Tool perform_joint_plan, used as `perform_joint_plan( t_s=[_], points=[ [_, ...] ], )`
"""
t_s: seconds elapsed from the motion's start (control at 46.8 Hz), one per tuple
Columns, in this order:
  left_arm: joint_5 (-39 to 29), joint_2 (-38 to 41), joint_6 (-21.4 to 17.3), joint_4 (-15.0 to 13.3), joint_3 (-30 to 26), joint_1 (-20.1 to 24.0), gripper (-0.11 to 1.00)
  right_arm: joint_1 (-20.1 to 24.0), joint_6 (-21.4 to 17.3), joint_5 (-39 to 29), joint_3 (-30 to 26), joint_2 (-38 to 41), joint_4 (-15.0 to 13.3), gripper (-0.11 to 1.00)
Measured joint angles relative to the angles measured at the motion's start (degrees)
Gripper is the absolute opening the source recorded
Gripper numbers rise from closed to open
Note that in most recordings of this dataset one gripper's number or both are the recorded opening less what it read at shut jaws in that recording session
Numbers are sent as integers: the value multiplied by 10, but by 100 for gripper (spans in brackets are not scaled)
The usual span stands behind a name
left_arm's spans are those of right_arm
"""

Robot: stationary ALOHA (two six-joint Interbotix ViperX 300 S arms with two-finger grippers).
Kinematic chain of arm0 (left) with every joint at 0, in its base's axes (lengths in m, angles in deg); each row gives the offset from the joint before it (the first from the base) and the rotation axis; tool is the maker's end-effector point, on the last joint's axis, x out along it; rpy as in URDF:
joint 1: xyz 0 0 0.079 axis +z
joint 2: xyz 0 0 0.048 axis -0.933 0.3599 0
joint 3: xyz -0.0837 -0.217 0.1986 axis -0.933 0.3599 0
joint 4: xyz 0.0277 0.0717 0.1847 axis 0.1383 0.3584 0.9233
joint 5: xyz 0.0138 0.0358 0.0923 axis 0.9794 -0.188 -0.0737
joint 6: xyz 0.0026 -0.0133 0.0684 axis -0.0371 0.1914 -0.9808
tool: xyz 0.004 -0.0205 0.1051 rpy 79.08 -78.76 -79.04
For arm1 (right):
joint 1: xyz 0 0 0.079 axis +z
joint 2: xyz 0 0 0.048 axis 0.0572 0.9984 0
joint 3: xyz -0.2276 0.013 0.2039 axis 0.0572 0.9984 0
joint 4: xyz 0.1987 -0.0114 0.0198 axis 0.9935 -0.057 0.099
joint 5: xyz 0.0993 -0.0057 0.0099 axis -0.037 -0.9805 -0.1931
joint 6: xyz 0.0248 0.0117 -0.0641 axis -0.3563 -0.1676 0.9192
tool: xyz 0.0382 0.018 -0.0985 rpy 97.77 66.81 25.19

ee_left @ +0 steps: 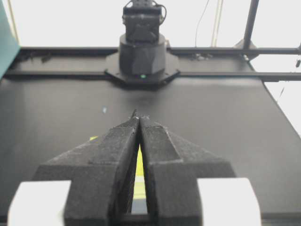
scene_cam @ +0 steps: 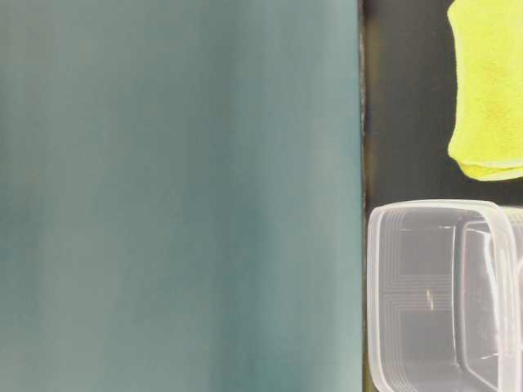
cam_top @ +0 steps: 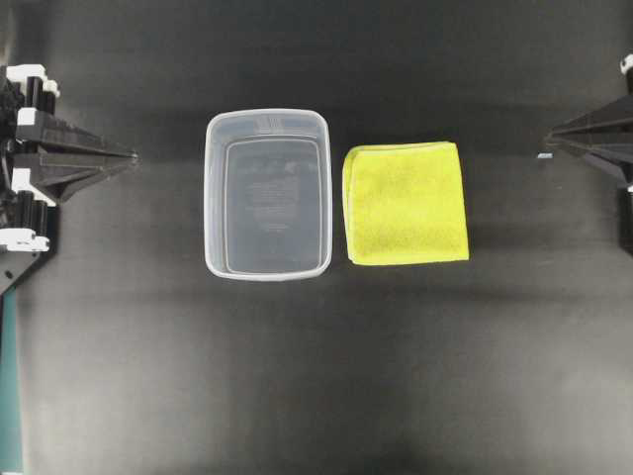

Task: Place the yellow towel into the container with the left arm.
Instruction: 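Move the left gripper over the container toward the yellow towel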

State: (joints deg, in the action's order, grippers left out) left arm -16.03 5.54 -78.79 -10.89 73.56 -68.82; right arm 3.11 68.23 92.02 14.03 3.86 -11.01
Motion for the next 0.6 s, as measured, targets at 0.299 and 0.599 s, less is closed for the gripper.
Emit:
perform_joint_plan(
  t_s=[0.299, 0.599],
  points=[
    [-48, 110, 12, 19, -105, 18, 0, 0, -6, -12, -1, 0, 6, 1],
    [-278, 260, 2, 19, -266, 13, 0, -19, -7, -91, -1, -10, 9, 12]
  ],
)
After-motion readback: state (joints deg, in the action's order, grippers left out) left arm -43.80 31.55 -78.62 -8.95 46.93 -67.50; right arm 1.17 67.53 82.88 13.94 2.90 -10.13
